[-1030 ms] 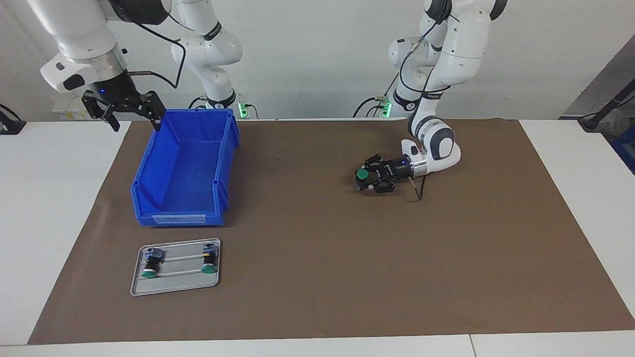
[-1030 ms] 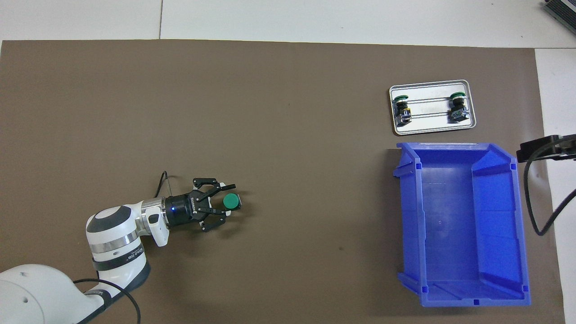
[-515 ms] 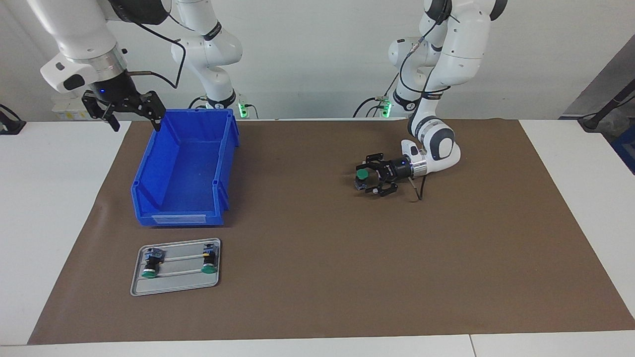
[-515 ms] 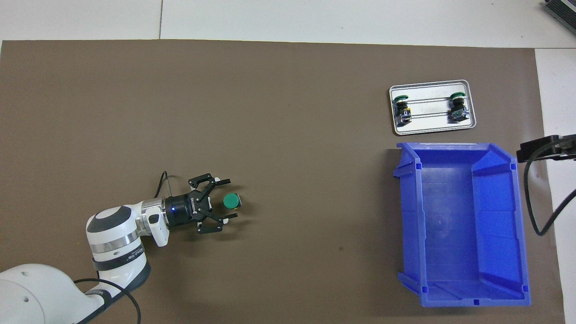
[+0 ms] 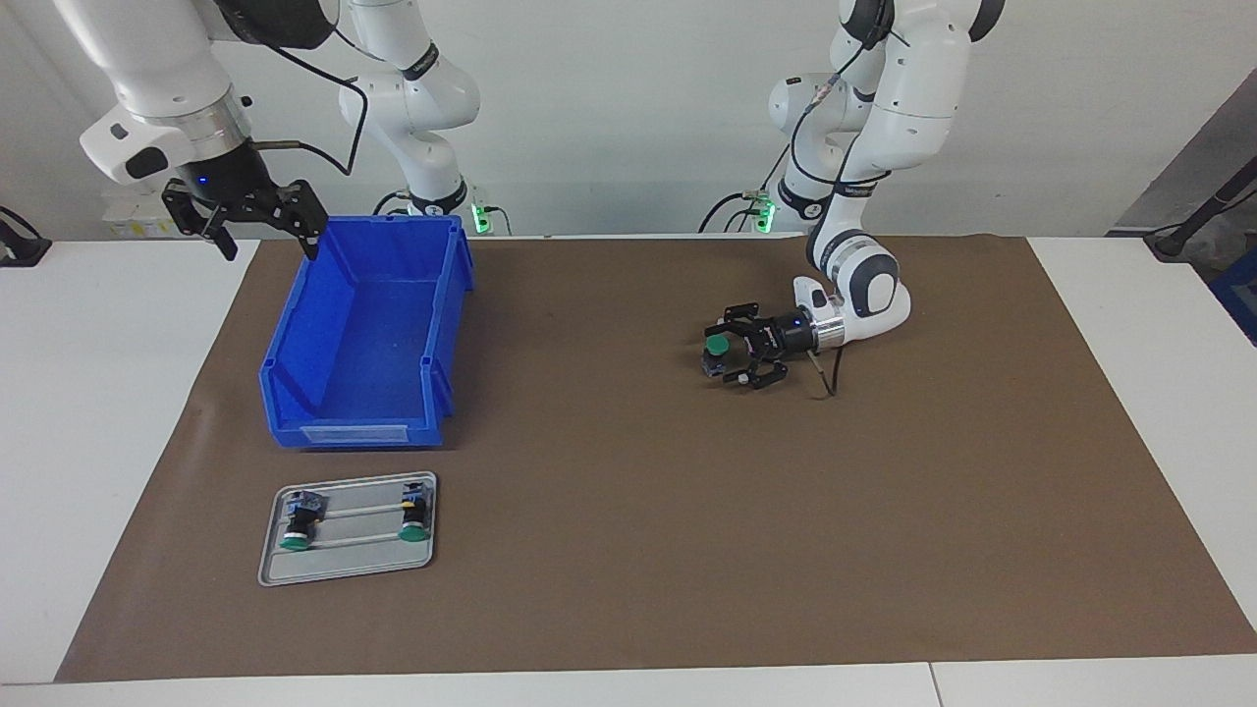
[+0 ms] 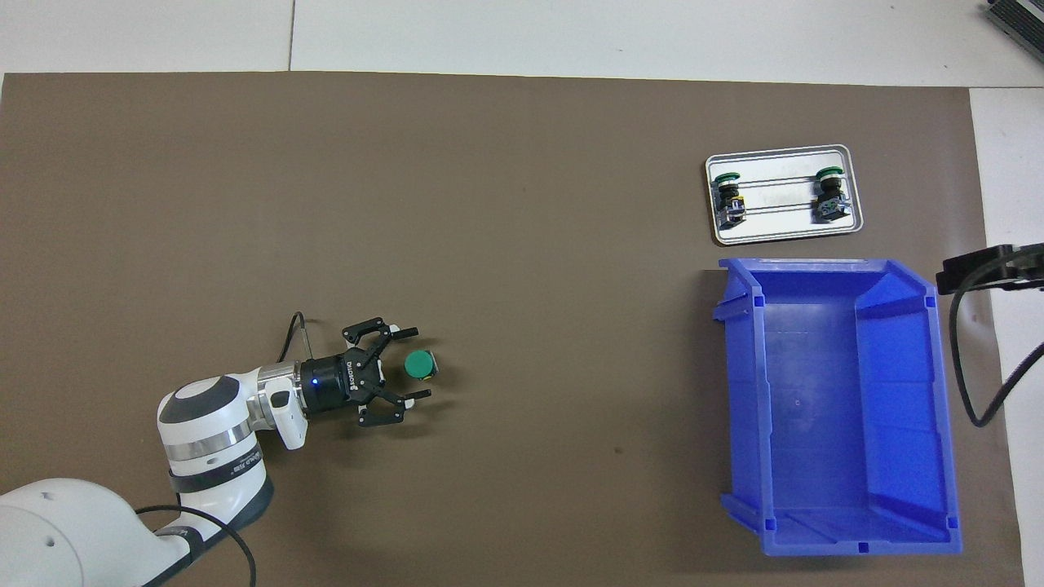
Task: Place and press button with both arms
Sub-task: 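Lower the button onto the table and open the left gripper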
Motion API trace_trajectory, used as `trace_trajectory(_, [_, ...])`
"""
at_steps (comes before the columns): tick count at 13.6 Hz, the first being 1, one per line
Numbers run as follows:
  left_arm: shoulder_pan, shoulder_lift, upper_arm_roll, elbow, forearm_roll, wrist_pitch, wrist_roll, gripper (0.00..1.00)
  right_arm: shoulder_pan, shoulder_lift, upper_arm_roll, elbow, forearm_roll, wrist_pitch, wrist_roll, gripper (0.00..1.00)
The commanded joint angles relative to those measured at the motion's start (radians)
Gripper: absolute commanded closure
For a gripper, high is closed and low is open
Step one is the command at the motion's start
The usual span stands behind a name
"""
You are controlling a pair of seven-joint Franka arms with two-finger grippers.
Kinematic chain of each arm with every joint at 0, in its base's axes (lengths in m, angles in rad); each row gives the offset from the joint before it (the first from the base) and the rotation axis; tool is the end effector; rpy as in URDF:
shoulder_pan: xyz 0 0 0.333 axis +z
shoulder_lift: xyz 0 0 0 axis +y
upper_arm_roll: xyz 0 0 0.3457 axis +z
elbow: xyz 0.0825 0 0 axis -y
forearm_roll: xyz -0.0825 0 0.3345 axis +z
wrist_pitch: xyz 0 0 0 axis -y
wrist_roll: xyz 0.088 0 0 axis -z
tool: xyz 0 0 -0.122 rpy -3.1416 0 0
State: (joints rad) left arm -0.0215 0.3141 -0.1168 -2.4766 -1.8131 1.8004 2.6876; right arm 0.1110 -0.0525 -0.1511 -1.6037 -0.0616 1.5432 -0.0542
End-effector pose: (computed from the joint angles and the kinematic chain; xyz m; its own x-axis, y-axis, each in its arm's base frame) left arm 0.4222 -0.1559 0.2565 0.1342 -0.0762 0.9880 -0.9763 -0.1809 0.1187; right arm 0.4835 -0.0295 0.6488 0.9999 0.0126 -0.0115 0.0132 -0.9985 0.0531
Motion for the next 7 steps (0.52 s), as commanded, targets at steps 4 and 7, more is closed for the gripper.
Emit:
trace_trajectory(4, [0.012,-0.012,0.009,-0.022,-0.014,-0.013,0.018,0.01,-0.011,0.0,0.005,-0.001,0.008,-0.003,-0.023,0.0])
trace_trajectory(7, [0.037,-0.015,0.011,-0.038,-0.008,-0.033,0.015,0.01,-0.011,0.0,0.005,-0.001,0.008,-0.002,-0.023,0.0])
